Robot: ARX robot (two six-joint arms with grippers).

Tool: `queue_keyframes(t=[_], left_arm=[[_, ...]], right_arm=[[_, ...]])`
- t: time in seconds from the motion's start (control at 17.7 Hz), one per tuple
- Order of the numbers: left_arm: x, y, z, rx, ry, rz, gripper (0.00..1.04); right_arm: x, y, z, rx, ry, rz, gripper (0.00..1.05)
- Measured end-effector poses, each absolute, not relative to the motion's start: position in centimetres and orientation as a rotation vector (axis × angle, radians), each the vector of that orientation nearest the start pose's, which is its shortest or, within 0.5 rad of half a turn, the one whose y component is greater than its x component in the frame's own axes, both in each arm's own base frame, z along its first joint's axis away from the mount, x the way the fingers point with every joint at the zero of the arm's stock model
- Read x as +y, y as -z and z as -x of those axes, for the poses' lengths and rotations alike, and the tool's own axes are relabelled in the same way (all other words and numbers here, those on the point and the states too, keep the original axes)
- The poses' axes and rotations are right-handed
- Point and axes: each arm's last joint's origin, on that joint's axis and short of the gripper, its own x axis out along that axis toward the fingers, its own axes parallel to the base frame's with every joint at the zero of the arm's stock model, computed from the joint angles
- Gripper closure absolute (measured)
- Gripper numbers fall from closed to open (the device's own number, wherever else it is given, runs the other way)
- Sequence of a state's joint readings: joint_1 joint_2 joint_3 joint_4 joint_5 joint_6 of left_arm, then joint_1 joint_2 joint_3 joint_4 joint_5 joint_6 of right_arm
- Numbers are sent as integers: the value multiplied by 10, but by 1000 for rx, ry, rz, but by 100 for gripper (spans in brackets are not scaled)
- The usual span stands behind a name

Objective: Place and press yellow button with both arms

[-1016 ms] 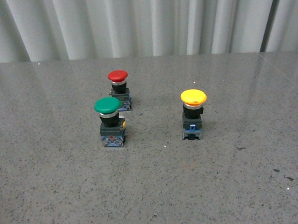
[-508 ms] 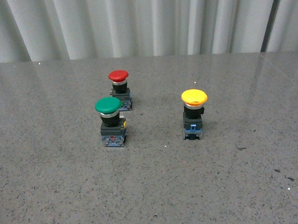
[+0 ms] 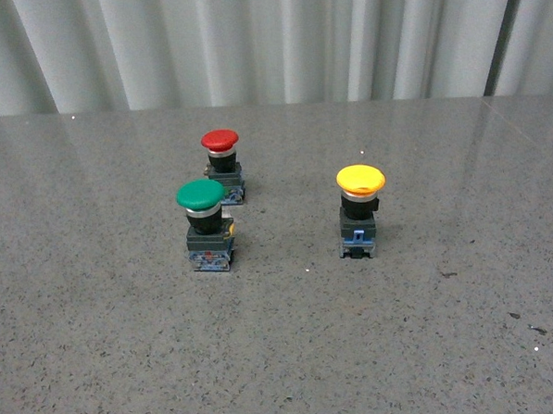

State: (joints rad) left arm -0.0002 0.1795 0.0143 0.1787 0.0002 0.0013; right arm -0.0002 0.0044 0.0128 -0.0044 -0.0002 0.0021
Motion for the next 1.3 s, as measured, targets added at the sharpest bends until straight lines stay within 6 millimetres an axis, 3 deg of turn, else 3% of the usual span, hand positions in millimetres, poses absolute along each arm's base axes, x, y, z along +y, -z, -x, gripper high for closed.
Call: queue_keyframes(t=[0.34, 0.4, 0.68, 0.73, 0.85, 1.02, 1.07, 1.19, 1.3], left_arm=[[0, -167, -97, 2, 0, -1, 103], [0, -167, -97, 1, 0, -1, 99], [0, -167, -97, 1, 0, 0, 43], [0, -167, -97, 1, 0, 0, 32], [0, -167, -97, 1, 0, -1, 9], [0, -167, -97, 1, 0, -1, 7], [0, -167, -97, 1, 0, -1, 7], [0, -167, -97, 1, 0, -1, 7], [0, -167, -97, 1, 0, -1, 7]], right_arm=[[0, -167, -97, -4, 0, -2, 6], [0, -167, -97, -4, 0, -2, 6], [0, -167, -97, -4, 0, -2, 6], [0, -175, -100, -79, -6, -40, 6], [9, -203, -126, -154, -59, -126, 6], [49, -262, -201, -195, -199, -141, 6], [67, -266, -226, -133, -244, -131, 6], [108, -253, -274, 33, -330, -75, 6], [139, -244, -301, 119, -386, -24, 6]])
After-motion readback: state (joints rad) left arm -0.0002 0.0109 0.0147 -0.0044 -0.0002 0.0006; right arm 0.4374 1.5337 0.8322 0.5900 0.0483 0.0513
